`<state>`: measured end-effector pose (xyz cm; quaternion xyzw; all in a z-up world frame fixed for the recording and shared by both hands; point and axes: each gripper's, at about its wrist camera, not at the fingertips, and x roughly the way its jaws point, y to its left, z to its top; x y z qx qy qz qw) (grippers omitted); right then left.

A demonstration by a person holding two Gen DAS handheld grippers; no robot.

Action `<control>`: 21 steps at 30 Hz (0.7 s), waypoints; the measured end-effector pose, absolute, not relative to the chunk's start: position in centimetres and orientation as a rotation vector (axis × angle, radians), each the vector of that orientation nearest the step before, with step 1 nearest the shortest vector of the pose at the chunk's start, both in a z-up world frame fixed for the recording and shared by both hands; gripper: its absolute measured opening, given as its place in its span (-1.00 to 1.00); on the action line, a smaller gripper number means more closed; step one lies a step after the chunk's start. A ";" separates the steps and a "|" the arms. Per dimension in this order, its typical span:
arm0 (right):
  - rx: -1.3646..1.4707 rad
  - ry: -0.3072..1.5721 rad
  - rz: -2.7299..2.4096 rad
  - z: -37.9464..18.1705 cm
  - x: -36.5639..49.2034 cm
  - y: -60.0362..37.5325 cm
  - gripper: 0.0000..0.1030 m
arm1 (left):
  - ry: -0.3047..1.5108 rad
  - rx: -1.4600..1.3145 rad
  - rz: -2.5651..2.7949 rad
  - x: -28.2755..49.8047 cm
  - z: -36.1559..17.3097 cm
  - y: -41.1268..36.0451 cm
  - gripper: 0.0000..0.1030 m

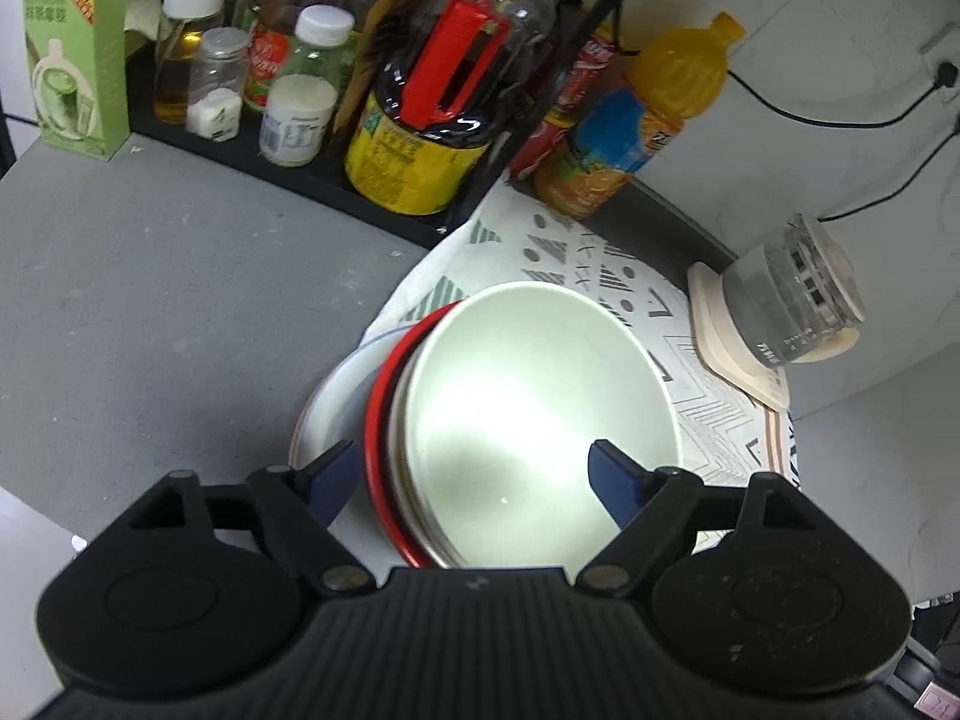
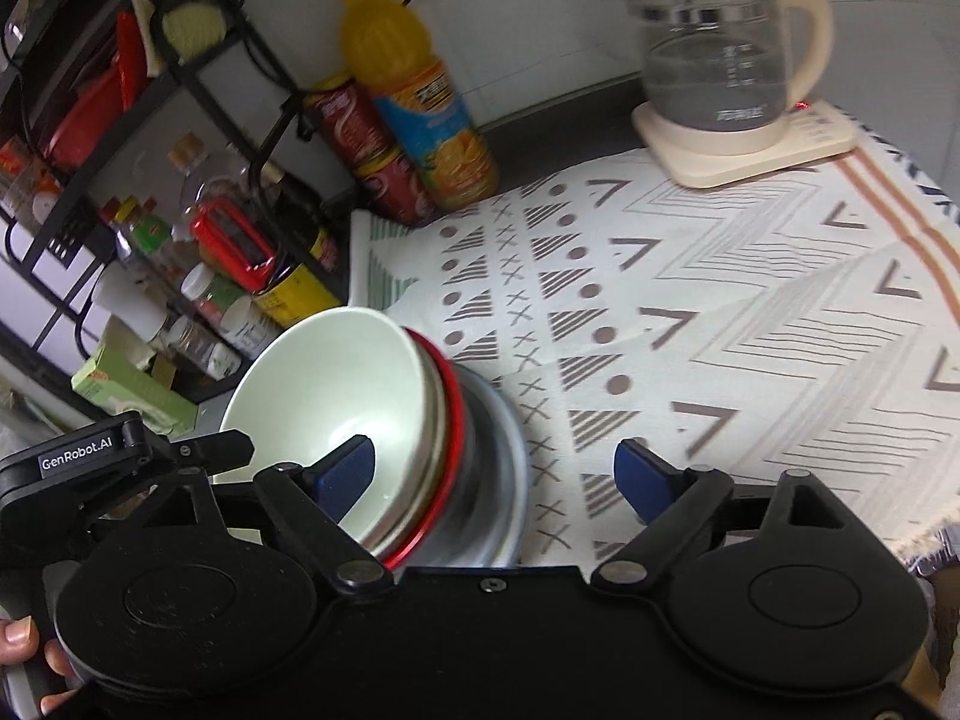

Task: Organize plates and bowls
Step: 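Open both grippers to release the bowl stack and pull back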

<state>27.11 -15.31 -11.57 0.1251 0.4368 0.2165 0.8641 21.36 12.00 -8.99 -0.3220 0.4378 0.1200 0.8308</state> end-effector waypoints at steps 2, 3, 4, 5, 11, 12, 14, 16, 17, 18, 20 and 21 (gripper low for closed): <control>0.261 0.895 0.437 -11.4 26.6 -16.0 0.76 | 0.927 -0.666 0.258 21.3 -8.9 11.7 0.58; 0.262 0.888 0.427 -11.3 26.4 -16.2 0.76 | 0.930 -0.662 0.261 21.2 -8.9 11.6 0.58; 0.263 0.884 0.417 -11.3 26.2 -16.6 0.76 | 0.931 -0.662 0.260 21.1 -8.8 11.5 0.58; 0.267 0.880 0.411 -11.2 26.0 -16.9 0.76 | 0.931 -0.664 0.259 20.9 -8.7 11.3 0.59; 0.270 0.840 0.389 -10.7 24.2 -18.9 0.86 | 0.918 -0.609 0.242 19.8 -8.1 10.3 0.59; 0.271 0.831 0.390 -10.7 23.8 -19.2 0.86 | 0.914 -0.598 0.238 19.6 -8.0 10.0 0.60; 0.268 0.822 0.383 -10.6 23.1 -19.8 0.88 | 0.914 -0.580 0.249 18.8 -7.6 9.5 0.60; 0.262 0.819 0.373 -10.4 22.1 -20.4 0.90 | 0.908 -0.574 0.254 17.7 -7.2 9.0 0.60; 0.259 0.812 0.370 -10.3 21.6 -20.7 0.94 | 0.902 -0.571 0.247 17.2 -6.9 8.7 0.60; 0.255 0.803 0.367 -10.2 21.1 -21.0 0.95 | 0.896 -0.556 0.237 16.6 -6.7 8.4 0.60; 0.243 0.776 0.354 -9.9 19.7 -21.6 0.99 | 0.887 -0.510 0.233 15.6 -6.3 7.6 0.60; 0.242 0.769 0.342 -9.8 19.0 -22.0 0.99 | 0.892 -0.493 0.239 15.0 -6.1 7.2 0.60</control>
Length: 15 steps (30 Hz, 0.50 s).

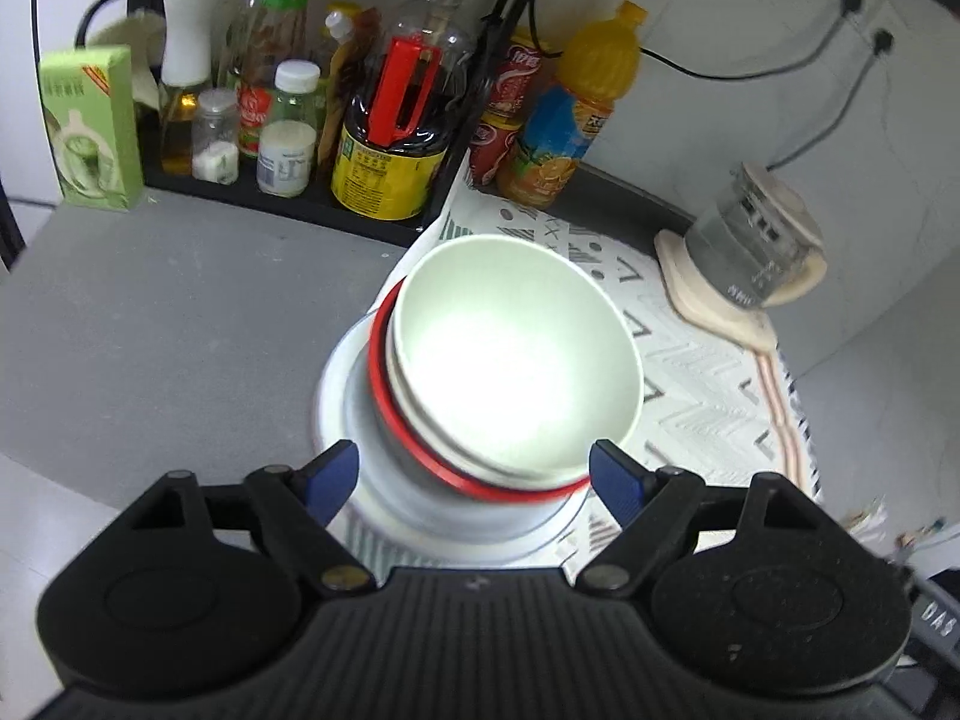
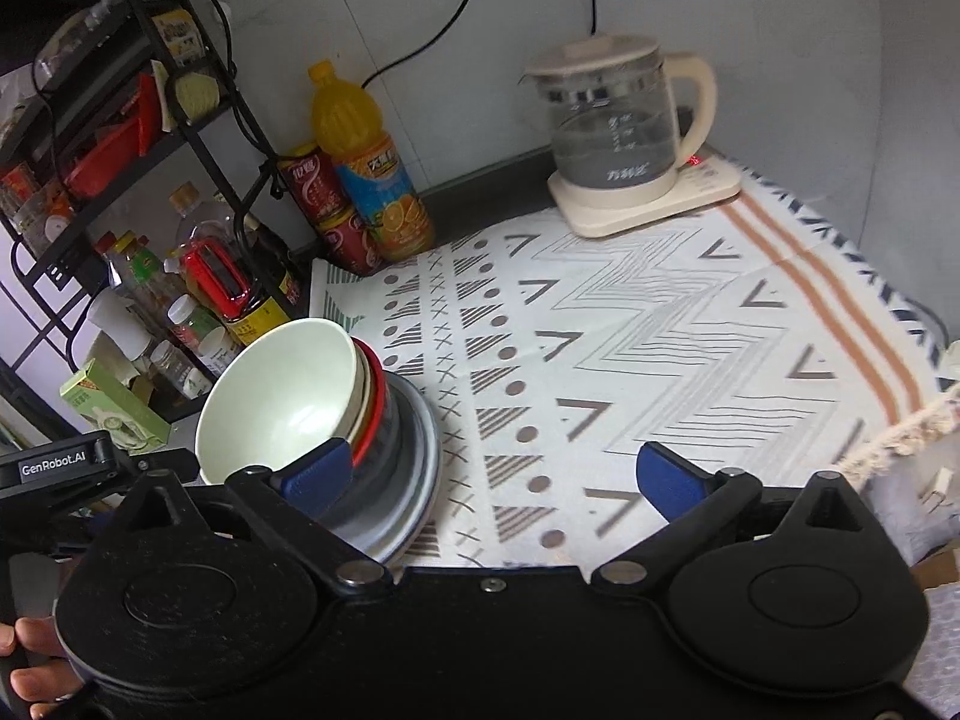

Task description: Organize plates and bowls

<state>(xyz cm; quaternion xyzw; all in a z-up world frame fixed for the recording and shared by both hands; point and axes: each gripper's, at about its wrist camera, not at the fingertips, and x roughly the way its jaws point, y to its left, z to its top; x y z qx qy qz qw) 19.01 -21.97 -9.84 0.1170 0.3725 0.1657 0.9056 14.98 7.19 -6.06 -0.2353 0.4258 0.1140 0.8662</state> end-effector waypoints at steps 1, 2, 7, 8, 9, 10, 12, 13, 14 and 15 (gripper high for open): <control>0.244 0.771 0.326 -9.7 18.4 -22.3 0.99 | 0.894 -0.484 0.236 14.4 -5.8 6.8 0.60; 0.249 0.769 0.318 -9.6 17.8 -22.7 0.99 | 0.890 -0.476 0.223 13.8 -5.7 6.5 0.60; 0.242 0.721 0.288 -9.0 14.4 -23.8 1.00 | 0.862 -0.435 0.213 10.9 -4.8 5.3 0.60; 0.248 0.722 0.285 -9.0 13.9 -24.1 1.00 | 0.853 -0.434 0.215 10.3 -4.6 5.1 0.61; 0.257 0.722 0.282 -8.9 13.3 -24.4 1.00 | 0.847 -0.431 0.214 9.8 -4.4 4.9 0.61; 0.258 0.717 0.276 -8.8 12.7 -24.7 0.99 | 0.844 -0.427 0.212 9.3 -4.3 4.7 0.62; 0.246 0.700 0.256 -8.6 11.7 -25.0 0.99 | 0.839 -0.416 0.211 8.4 -4.0 4.3 0.68; 0.237 0.694 0.247 -8.5 11.2 -25.2 1.00 | 0.836 -0.410 0.207 7.9 -3.9 4.1 0.68; 0.230 0.689 0.241 -8.5 10.7 -25.4 1.00 | 0.831 -0.401 0.201 7.4 -3.7 3.9 0.69; 0.223 0.683 0.239 -8.4 10.3 -25.5 1.00 | 0.823 -0.393 0.196 6.9 -3.5 3.6 0.69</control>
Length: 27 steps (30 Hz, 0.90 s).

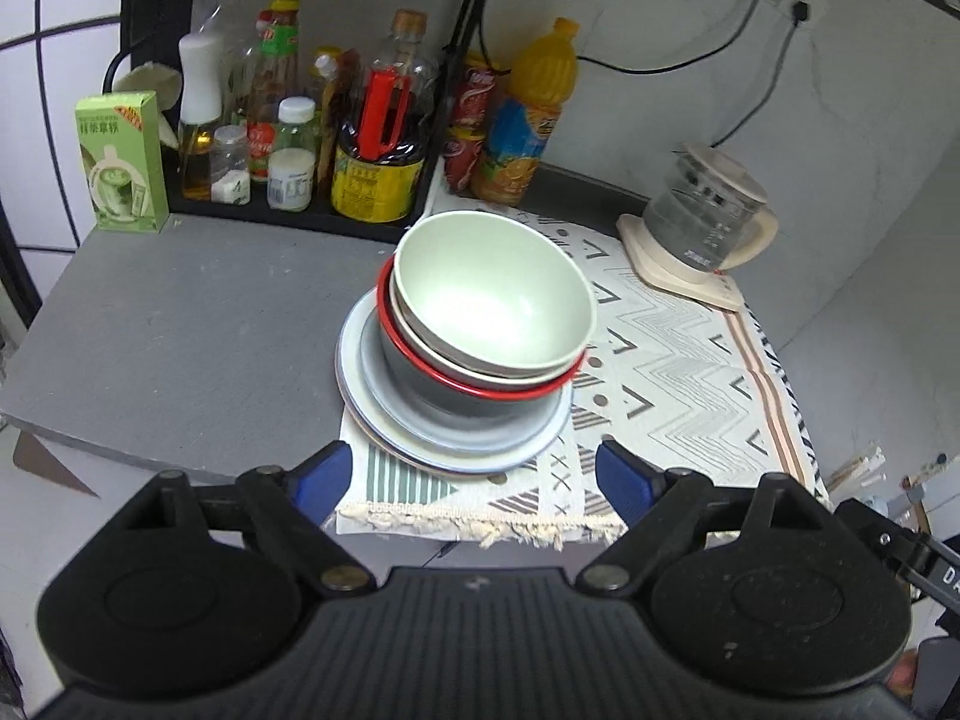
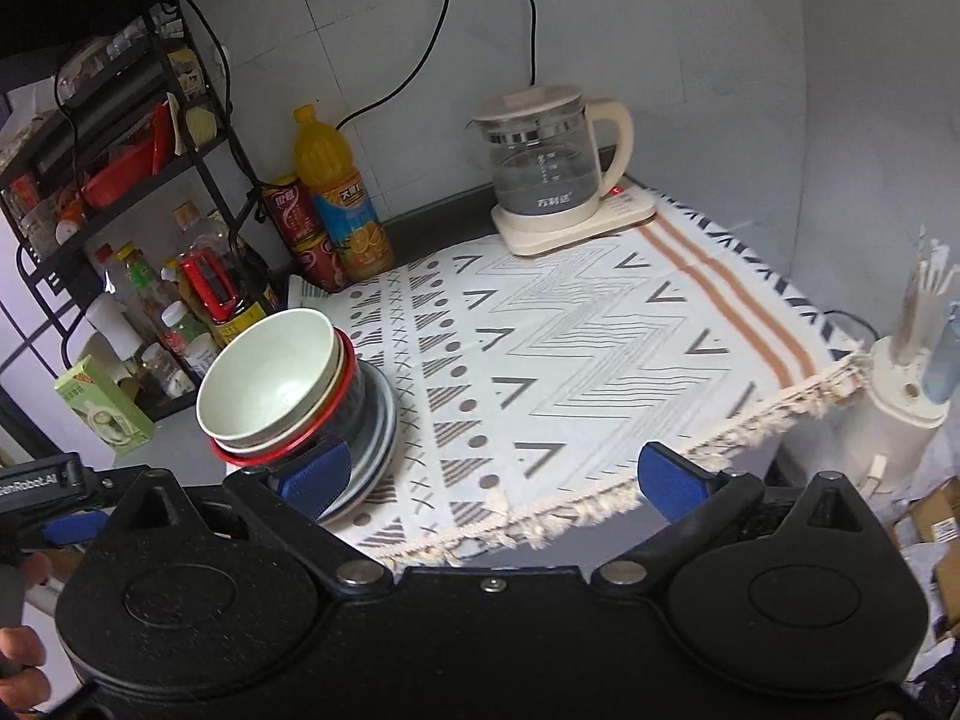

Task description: Organize plates and bowls

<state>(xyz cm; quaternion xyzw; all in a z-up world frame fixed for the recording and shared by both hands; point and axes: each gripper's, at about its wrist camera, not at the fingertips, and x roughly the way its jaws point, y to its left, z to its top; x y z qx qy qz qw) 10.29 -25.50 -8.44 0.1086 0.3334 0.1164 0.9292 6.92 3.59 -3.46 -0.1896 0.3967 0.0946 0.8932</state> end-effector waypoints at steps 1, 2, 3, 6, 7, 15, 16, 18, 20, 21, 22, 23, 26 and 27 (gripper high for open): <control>0.216 0.677 0.237 -8.3 9.9 -25.6 1.00 | 0.815 -0.384 0.193 6.4 -3.2 3.3 0.72; 0.212 0.672 0.237 -8.2 9.4 -25.8 1.00 | 0.807 -0.378 0.186 5.9 -3.0 3.2 0.76; 0.212 0.669 0.236 -8.2 9.0 -25.9 1.00 | 0.797 -0.378 0.177 5.4 -2.9 3.0 0.78; 0.204 0.659 0.241 -7.9 7.6 -26.2 0.99 | 0.775 -0.379 0.175 4.1 -2.5 2.7 0.81; 0.197 0.652 0.244 -7.8 7.1 -26.2 1.00 | 0.770 -0.380 0.171 3.6 -2.4 2.7 0.82; 0.098 0.601 0.214 -6.9 3.9 -25.8 1.00 | 0.732 -0.345 0.136 0.2 -1.2 1.9 1.00; 0.099 0.595 0.221 -6.8 3.5 -25.9 1.00 | 0.734 -0.350 0.129 -0.2 -1.0 2.0 1.00; 0.099 0.587 0.227 -6.5 2.7 -26.0 1.00 | 0.725 -0.337 0.129 -0.9 -0.7 1.9 1.00; 0.098 0.575 0.229 -6.3 2.0 -26.1 1.00 | 0.721 -0.317 0.127 -1.7 -0.5 1.7 1.00; 0.097 0.571 0.231 -6.2 1.7 -26.1 1.00 | 0.724 -0.311 0.123 -2.0 -0.4 1.7 1.00; 0.096 0.567 0.232 -6.1 1.4 -26.1 1.00 | 0.722 -0.305 0.120 -2.4 -0.4 1.6 1.00; 0.090 0.563 0.232 -6.1 1.0 -26.1 1.00 | 0.715 -0.301 0.116 -2.8 -0.3 1.6 1.00; 0.061 0.560 0.225 -6.1 0.3 -25.9 1.00 | 0.716 -0.301 0.095 -3.9 -0.2 1.5 1.00; 0.050 0.563 0.221 -6.2 0.1 -25.8 1.00 | 0.720 -0.305 0.092 -4.1 -0.3 1.4 1.00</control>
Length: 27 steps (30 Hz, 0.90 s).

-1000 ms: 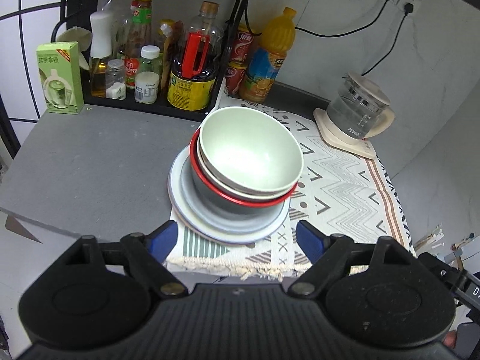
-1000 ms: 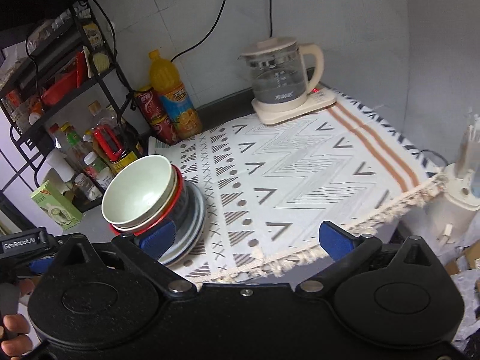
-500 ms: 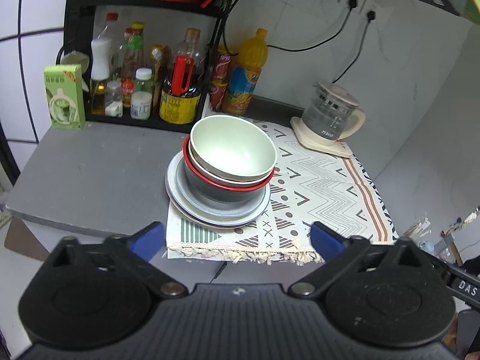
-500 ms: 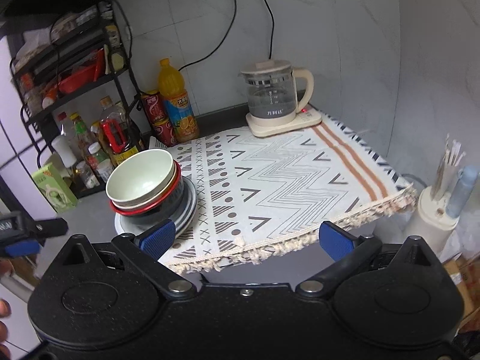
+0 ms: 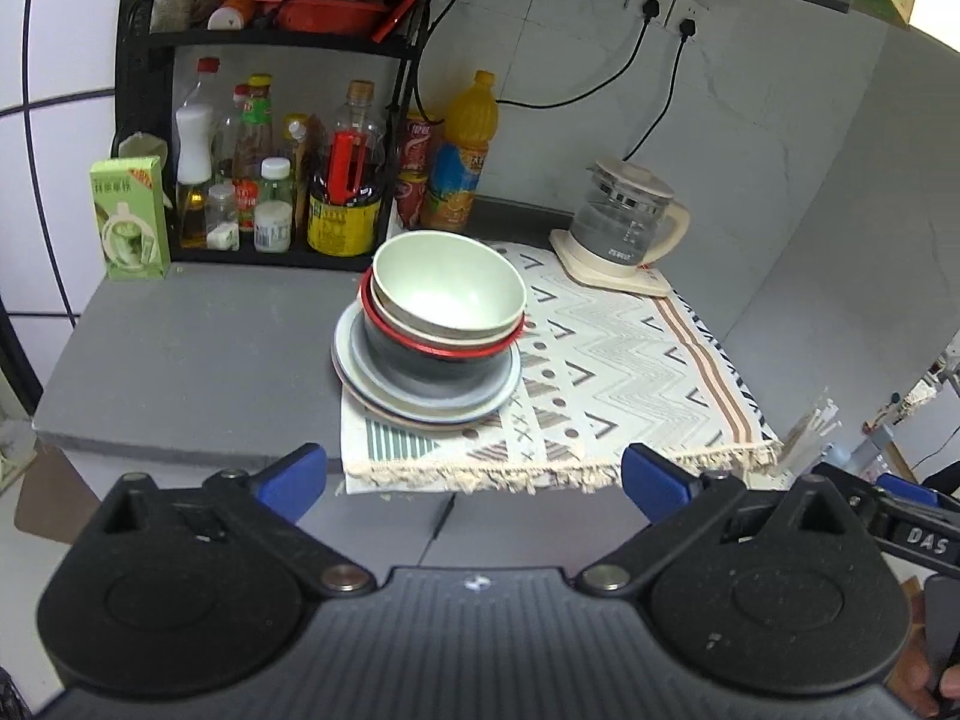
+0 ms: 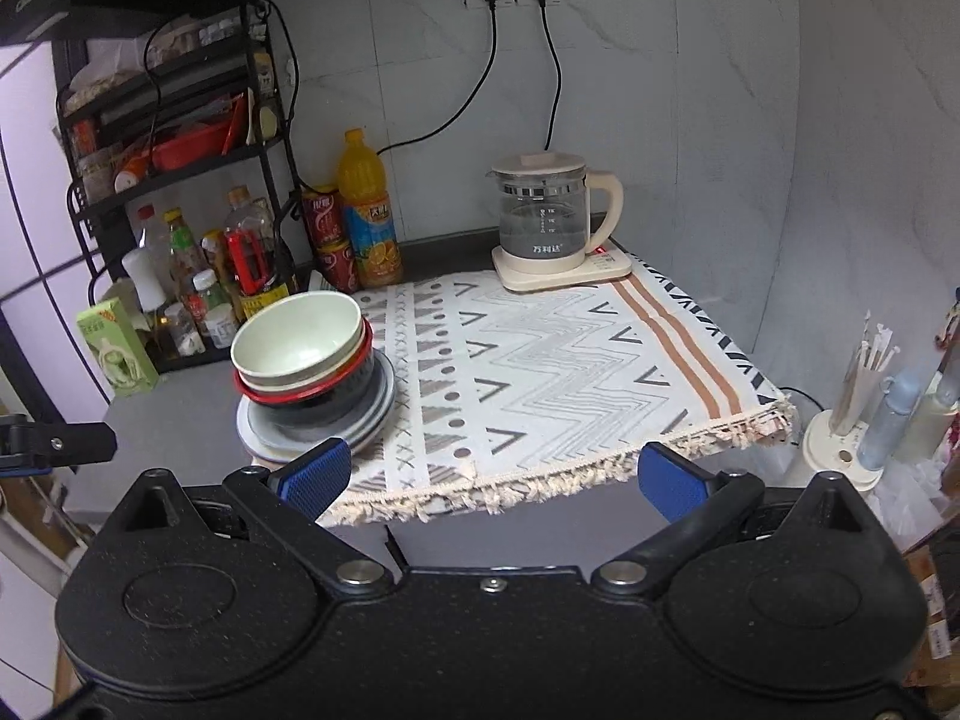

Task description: Organize plates and bowls

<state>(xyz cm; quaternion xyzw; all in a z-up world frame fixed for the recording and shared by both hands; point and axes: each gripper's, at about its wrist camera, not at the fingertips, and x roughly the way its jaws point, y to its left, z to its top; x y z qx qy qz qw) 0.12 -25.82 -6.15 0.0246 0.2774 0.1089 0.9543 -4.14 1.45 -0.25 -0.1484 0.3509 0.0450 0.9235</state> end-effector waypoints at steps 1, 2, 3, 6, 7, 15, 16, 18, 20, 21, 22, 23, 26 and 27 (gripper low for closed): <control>0.039 0.565 0.219 -6.2 0.0 -25.8 1.00 | 0.722 -0.297 0.089 -4.4 -0.2 1.3 1.00; 0.031 0.564 0.218 -6.3 -0.1 -25.7 1.00 | 0.720 -0.281 0.089 -4.7 -0.1 1.1 1.00; 0.028 0.563 0.221 -6.3 -0.3 -25.6 1.00 | 0.719 -0.263 0.094 -5.0 -0.1 0.9 1.00; 0.035 0.565 0.234 -6.3 -0.9 -25.6 1.00 | 0.720 -0.256 0.085 -5.7 -0.2 0.4 1.00; 0.037 0.564 0.238 -6.3 -1.1 -25.7 1.00 | 0.722 -0.256 0.089 -5.9 -0.2 0.3 1.00; 0.046 0.551 0.261 -6.2 -2.2 -26.1 1.00 | 0.728 -0.246 0.091 -7.6 -0.3 -0.2 1.00; 0.046 0.551 0.262 -6.2 -2.3 -26.1 1.00 | 0.729 -0.248 0.090 -7.6 -0.3 -0.3 1.00; 0.046 0.549 0.265 -6.1 -2.4 -26.3 1.00 | 0.729 -0.243 0.093 -7.7 -0.3 -0.4 1.00; 0.043 0.547 0.265 -6.2 -2.5 -26.4 1.00 | 0.731 -0.232 0.096 -7.8 -0.4 -0.4 1.00; 0.046 0.548 0.267 -6.2 -2.5 -26.4 1.00 | 0.730 -0.233 0.094 -7.9 -0.4 -0.4 1.00; 0.050 0.547 0.271 -6.2 -2.6 -26.5 1.00 | 0.731 -0.234 0.094 -7.9 -0.5 -0.4 1.00; 0.051 0.546 0.273 -6.2 -2.6 -26.6 1.00 | 0.731 -0.233 0.095 -7.9 -0.5 -0.4 1.00; 0.047 0.547 0.280 -6.3 -2.6 -26.7 1.00 | 0.729 -0.227 0.101 -8.0 -0.5 -0.4 1.00; 0.049 0.548 0.283 -6.3 -2.6 -26.7 1.00 | 0.728 -0.226 0.101 -8.0 -0.5 -0.5 1.00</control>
